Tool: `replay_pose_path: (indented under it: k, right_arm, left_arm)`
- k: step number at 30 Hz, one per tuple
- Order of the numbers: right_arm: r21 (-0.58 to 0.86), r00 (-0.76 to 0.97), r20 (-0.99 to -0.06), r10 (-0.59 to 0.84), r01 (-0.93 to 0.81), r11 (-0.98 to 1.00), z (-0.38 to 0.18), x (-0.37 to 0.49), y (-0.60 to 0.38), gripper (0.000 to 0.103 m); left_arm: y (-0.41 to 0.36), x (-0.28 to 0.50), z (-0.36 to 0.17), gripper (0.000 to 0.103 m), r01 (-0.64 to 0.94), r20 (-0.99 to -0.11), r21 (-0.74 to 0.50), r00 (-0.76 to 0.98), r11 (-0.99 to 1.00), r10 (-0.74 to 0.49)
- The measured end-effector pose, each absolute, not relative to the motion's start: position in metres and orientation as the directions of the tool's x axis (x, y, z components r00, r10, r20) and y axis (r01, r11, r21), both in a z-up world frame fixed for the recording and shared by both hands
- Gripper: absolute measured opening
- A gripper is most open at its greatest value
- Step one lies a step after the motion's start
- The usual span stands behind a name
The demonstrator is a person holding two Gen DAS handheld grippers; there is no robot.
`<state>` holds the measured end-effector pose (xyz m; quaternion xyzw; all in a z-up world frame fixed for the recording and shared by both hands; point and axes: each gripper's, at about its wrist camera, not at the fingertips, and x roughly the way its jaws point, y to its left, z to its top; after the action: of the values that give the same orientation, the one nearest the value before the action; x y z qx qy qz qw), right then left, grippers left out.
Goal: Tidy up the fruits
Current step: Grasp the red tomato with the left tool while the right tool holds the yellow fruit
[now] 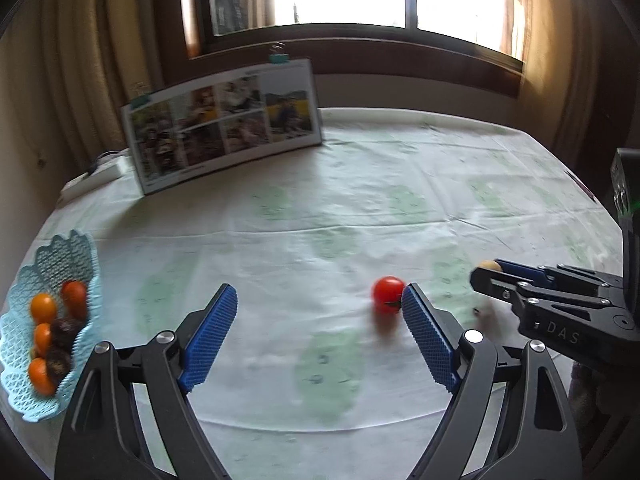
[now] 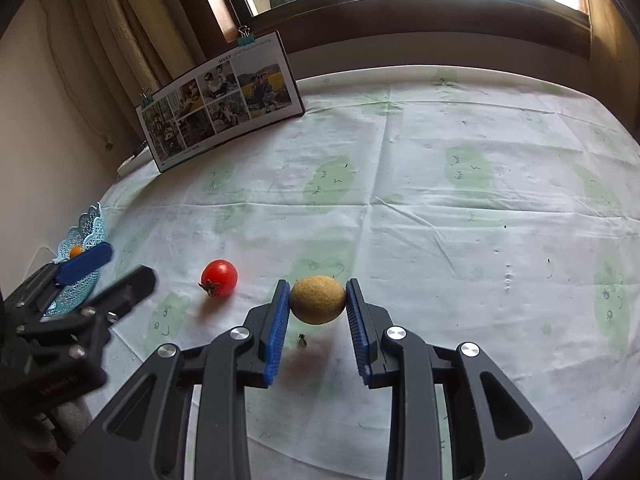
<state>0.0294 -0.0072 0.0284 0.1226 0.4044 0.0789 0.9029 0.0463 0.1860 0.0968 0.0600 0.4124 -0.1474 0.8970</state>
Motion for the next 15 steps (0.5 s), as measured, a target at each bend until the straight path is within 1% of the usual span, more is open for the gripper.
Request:
replay_pose_path:
  k: [2, 3, 5, 7, 9, 10, 11, 13, 14, 15]
  right_arm:
    - [0.292, 0.661, -0.71, 0.244, -0.04, 0.956, 0.028, 0.028, -0.009, 0.029]
    - [0.292, 0.661, -0.71, 0.242, -0.036, 0.956, 0.028, 0.028, -0.01, 0.029]
    - [0.297, 0.66, -0.71, 0.244, -0.034, 0.954, 0.029, 0.028, -0.011, 0.029]
    - [0.302, 0.661, -0.708, 0.247, -0.033, 0.953, 0.029, 0.028, -0.012, 0.029]
    - [0.305, 0.66, -0.708, 0.25, -0.034, 0.952, 0.029, 0.028, -0.012, 0.029]
    - [0.306, 0.659, -0.709, 0.251, -0.034, 0.952, 0.028, 0.028, -0.012, 0.029]
    - [0.306, 0.658, -0.709, 0.252, -0.034, 0.951, 0.028, 0.028, -0.012, 0.029]
    - [0.304, 0.659, -0.709, 0.251, -0.035, 0.952, 0.028, 0.028, -0.011, 0.029]
    - [0.305, 0.658, -0.709, 0.252, -0.036, 0.952, 0.028, 0.028, -0.011, 0.029]
    - [0.303, 0.659, -0.709, 0.251, -0.036, 0.952, 0.028, 0.028, -0.011, 0.029]
  left_arm:
    - [0.174, 0.049, 0.091, 0.075, 0.348, -0.772, -0.023, 0.59, 0.937, -0.238]
    - [0.17, 0.05, 0.089, 0.073, 0.359, -0.777, -0.03, 0.579, 0.933, -0.248]
    - [0.162, 0.056, 0.08, 0.063, 0.382, -0.792, -0.054, 0.546, 0.923, -0.273]
    - [0.158, 0.062, 0.074, 0.058, 0.392, -0.808, -0.088, 0.51, 0.916, -0.296]
    - [0.155, 0.068, 0.068, 0.056, 0.392, -0.819, -0.12, 0.48, 0.912, -0.314]
    - [0.155, 0.069, 0.065, 0.053, 0.391, -0.822, -0.129, 0.472, 0.911, -0.319]
    - [0.155, 0.071, 0.063, 0.045, 0.391, -0.826, -0.141, 0.46, 0.909, -0.326]
    - [0.151, 0.073, 0.059, 0.036, 0.396, -0.833, -0.156, 0.44, 0.905, -0.336]
    - [0.15, 0.074, 0.057, 0.03, 0.399, -0.834, -0.165, 0.432, 0.902, -0.344]
    - [0.148, 0.074, 0.056, 0.027, 0.401, -0.835, -0.17, 0.426, 0.9, -0.348]
